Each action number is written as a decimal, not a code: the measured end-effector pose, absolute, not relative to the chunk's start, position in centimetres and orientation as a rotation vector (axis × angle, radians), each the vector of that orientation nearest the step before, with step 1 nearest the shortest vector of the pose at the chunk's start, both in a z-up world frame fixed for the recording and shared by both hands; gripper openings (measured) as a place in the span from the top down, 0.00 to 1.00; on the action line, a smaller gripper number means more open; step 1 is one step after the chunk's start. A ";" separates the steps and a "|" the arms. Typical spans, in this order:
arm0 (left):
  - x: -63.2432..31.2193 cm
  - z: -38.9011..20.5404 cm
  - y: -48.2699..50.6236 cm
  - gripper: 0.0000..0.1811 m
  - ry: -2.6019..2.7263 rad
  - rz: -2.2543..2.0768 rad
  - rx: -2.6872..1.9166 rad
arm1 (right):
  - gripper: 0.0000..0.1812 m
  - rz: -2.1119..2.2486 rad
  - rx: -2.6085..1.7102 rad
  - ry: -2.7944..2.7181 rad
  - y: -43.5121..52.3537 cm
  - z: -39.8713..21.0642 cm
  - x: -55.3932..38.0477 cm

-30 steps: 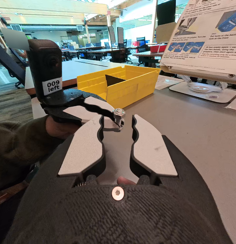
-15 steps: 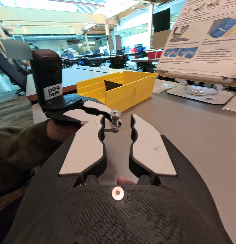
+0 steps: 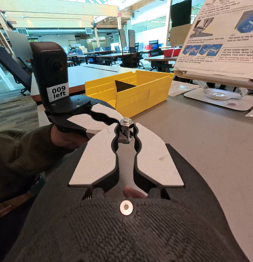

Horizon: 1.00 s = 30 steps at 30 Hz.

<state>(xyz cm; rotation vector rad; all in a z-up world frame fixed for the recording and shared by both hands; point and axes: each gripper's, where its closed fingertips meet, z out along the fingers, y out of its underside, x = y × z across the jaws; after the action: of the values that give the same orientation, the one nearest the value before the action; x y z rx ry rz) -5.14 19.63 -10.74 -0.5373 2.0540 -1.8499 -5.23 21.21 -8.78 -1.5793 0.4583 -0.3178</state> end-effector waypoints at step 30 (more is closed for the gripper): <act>-5.0 -10.9 18.3 0.78 2.059 -1.801 -0.543 | 0.82 -1.209 -2.012 1.081 -10.8 -11.9 9.1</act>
<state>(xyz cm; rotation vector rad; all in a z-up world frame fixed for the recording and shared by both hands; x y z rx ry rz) -4.95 18.33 -10.93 -0.5426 2.0588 -1.8009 9.06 -10.77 -11.92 -2.0116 1.0812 -1.2090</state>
